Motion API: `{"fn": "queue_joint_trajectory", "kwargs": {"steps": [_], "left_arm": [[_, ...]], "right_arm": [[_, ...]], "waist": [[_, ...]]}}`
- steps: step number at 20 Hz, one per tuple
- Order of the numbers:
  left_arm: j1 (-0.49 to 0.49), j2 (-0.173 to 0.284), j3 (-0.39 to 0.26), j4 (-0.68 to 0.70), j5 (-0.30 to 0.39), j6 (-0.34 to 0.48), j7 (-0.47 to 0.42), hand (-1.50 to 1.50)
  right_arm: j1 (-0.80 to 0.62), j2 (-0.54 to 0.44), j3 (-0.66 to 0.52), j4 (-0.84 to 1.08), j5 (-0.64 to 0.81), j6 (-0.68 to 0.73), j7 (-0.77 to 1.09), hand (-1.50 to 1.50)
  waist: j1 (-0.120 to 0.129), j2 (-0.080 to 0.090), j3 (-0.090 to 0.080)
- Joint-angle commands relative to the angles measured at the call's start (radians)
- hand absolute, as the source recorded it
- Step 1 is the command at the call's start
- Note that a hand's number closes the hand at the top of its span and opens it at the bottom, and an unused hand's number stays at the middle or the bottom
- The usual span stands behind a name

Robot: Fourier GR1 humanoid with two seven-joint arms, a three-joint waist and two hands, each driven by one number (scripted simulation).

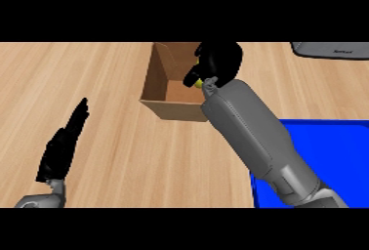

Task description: Pick the pear from the tray and place it in the cardboard box

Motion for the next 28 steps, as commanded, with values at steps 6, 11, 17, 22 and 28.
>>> {"fn": "queue_joint_trajectory", "kwargs": {"steps": [6,11,17,22,28], "left_arm": [[-0.008,0.016,0.029,0.015,0.006,-0.006,-0.005,0.00],[0.006,-0.004,-0.005,-0.010,-0.005,-0.008,0.013,0.00],[0.026,0.012,0.022,-0.017,0.005,-0.011,0.010,0.00],[0.037,0.031,0.072,-0.001,0.029,-0.011,0.007,0.00],[0.096,0.013,0.065,-0.034,0.009,0.015,-0.004,0.00]], "right_arm": [[-0.101,0.006,-0.066,0.259,-0.121,-0.321,-0.086,-1.50],[-0.071,0.006,-0.069,0.211,-0.060,-0.638,-0.063,-1.50],[0.002,0.006,-0.125,0.097,-0.105,-0.820,-0.144,-1.50],[0.110,-0.002,-0.174,-0.052,-0.057,-0.871,-0.172,-1.50],[0.387,-0.044,-0.191,-0.373,0.049,-0.820,-0.112,-1.50]], "waist": [[-0.005,0.001,0.000],[-0.008,-0.003,0.001],[-0.042,-0.013,0.002],[-0.085,-0.024,0.001],[-0.116,-0.036,0.000]]}}
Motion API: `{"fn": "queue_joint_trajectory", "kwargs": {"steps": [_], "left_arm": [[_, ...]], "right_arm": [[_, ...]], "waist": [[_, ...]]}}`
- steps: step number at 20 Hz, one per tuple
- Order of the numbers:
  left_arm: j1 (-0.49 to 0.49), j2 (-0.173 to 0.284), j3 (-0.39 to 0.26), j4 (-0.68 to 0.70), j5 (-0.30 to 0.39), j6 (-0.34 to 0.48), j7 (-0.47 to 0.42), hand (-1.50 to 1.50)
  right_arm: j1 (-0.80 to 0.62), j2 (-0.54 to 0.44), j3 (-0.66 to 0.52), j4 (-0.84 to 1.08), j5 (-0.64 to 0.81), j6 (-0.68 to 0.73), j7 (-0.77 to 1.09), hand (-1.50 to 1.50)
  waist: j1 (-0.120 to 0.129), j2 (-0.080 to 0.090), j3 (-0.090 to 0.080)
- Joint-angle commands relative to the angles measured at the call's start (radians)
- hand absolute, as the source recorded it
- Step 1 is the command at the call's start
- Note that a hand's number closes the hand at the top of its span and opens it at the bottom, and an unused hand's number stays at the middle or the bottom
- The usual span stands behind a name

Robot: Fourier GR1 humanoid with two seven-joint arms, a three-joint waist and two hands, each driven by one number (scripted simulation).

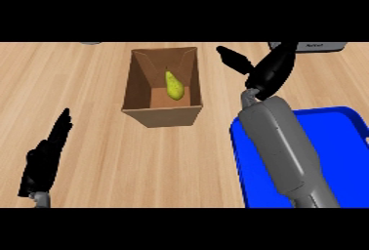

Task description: Pick the pear from the tray and place it in the cardboard box

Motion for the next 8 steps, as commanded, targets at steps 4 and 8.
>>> {"fn": "queue_joint_trajectory", "kwargs": {"steps": [4,8], "left_arm": [[0.028,0.003,0.026,0.018,-0.013,0.024,-0.037,0.00],[0.044,-0.025,-0.008,-0.013,-0.022,0.023,-0.019,0.00]], "right_arm": [[0.386,-0.116,0.022,-0.486,-0.045,0.057,0.016,-1.50],[0.612,-0.170,0.083,-0.773,-0.049,0.155,0.039,-1.50]], "waist": [[-0.033,-0.004,0.000],[-0.010,0.003,0.000]]}}
